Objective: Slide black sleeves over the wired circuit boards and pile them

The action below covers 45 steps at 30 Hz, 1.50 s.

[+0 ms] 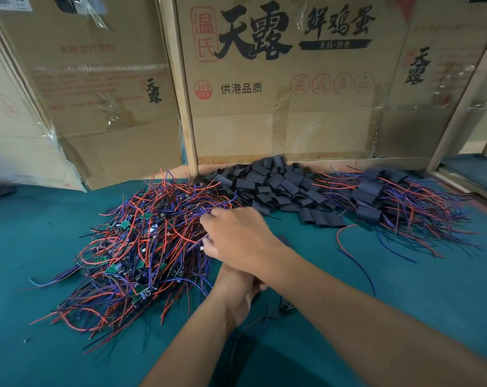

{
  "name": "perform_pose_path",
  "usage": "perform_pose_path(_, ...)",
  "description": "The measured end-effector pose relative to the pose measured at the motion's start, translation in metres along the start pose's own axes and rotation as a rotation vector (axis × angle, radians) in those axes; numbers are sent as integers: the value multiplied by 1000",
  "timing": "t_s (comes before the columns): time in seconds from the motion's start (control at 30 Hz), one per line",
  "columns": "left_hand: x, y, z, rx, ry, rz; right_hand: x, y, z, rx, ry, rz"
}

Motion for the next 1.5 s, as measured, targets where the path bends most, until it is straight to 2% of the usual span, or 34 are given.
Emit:
perform_pose_path(0.07,0,-3,-1,-3,-21,57,-14,17,-10,-97,-29,32)
perform_pose_path(0.13,4,-8,-4,26,-49,153,-34,34,-29,-161,-144,106)
perform_pose_path(0.23,9,-16,-8,125,-59,236,-76,52,-67,-335,-509,424)
perform_pose_path(0.3,9,-18,-7,136,-60,263,-97,53,-90,-425,-796,601)
perform_pose_path(0.4,11,-16,-4,102,-82,309,-99,36,-113,-414,-1192,1039)
perform_pose_path(0.47,10,-13,-4,63,-138,404,-94,26,-119,-396,-1334,1221)
perform_pose_path(0.57,-1,-5,-2,14,-337,582,-95,24,-122,-399,-1374,1249)
perform_pose_path(0.63,-9,-2,-4,5,-411,548,-98,27,-125,-416,-1393,1310)
perform_pose_path(0.7,-14,1,-5,-17,-425,414,-103,30,-127,-444,-1414,1395)
perform_pose_path(0.83,-17,3,-2,-68,-368,62,-106,31,-129,-411,-1434,1468)
perform_pose_path(1.0,-20,10,6,-110,-195,-218,-101,29,-127,-392,-1316,1653)
perform_pose_path(1.1,-27,25,14,-146,-87,-445,-101,28,-127,-404,-1270,1680)
perform_pose_path(1.2,-33,35,17,-223,-128,-511,-102,26,-127,-441,-1275,1669)
perform_pose_path(1.27,-35,34,12,-294,-317,-350,-102,25,-128,-443,-1262,1659)
perform_pose_path(1.33,-38,28,2,-326,-649,-18,-100,24,-127,-429,-1240,1656)
perform_pose_path(1.4,-39,14,-10,-234,-960,342,-96,23,-126,-423,-1227,1671)
perform_pose_path(1.43,-36,8,-14,-184,-1053,497,-94,23,-125,-418,-1215,1682)
perform_pose_path(1.5,-28,-2,-18,-133,-1123,751,-89,22,-123,-396,-1183,1701)
Point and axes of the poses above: each hand's wrist, its own z-axis towards the middle knuckle, its own y-axis out of the back of the hand, x = y × z, the point moved 2 cm from there along z, towards the middle knuckle, and after that the axes turned 14 degrees about -x, right-handed, at the moved point
